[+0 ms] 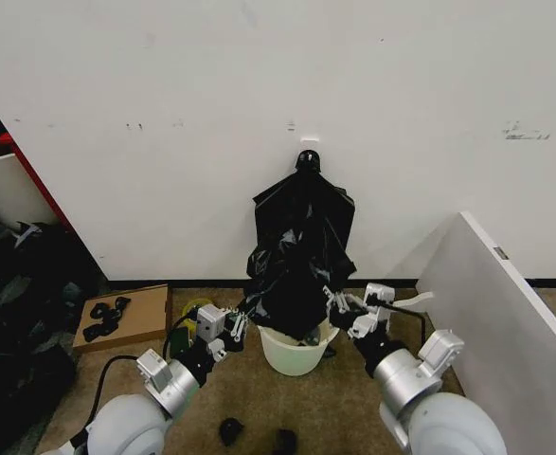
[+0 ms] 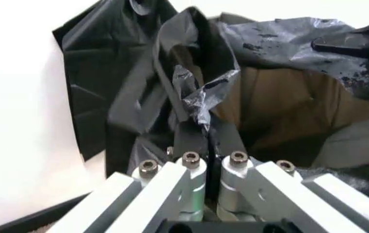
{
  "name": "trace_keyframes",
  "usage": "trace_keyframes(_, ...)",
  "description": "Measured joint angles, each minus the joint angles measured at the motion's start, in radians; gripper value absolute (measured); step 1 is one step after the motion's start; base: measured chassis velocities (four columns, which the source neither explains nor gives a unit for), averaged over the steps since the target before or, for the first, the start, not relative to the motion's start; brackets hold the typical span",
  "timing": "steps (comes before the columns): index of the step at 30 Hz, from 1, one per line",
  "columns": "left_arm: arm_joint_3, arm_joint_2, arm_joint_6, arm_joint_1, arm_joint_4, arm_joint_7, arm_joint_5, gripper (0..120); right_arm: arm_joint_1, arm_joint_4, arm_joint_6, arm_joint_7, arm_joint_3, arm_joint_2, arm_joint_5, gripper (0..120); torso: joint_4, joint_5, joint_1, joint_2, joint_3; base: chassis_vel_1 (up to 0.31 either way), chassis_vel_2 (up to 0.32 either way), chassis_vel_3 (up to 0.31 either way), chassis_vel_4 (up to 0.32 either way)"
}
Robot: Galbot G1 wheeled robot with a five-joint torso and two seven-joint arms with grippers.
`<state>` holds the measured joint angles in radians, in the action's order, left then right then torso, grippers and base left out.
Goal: Place the garbage bag over the trash bin.
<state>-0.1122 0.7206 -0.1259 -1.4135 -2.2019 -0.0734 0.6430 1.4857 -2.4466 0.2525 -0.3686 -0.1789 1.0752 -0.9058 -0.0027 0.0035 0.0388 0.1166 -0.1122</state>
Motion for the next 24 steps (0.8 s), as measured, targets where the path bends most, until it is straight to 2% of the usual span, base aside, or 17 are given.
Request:
trace_keyframes(8,0.011,0.023,-0.011,0.013,0.037,0.001,-0.009,0,-0.04,0.028,-0.005,-0.021,-0.005,0.004,-0.033,0,0.0001,0.0,0.0,0.0,0.0,0.0,0.0,0.0,0.0)
trace_keyframes(15,0.054,0.081,-0.016,0.13,0.141,-0.011,-0.006,0,-0.174,0.176,-0.039,-0.041,0.0,0.052,-0.094,0,0.0,-0.0001,0.0,0.0,0.0,0.0,0.0,0.0,0.0)
trace_keyframes(24,0.011,0.042,-0.029,0.149,0.116,-0.011,0.012,0,-0.24,0.255,-0.072,-0.041,0.073,0.138,-0.108,0,0.0001,0.0,0.0,0.0,0.0,0.0,0.0,0.0,0.0)
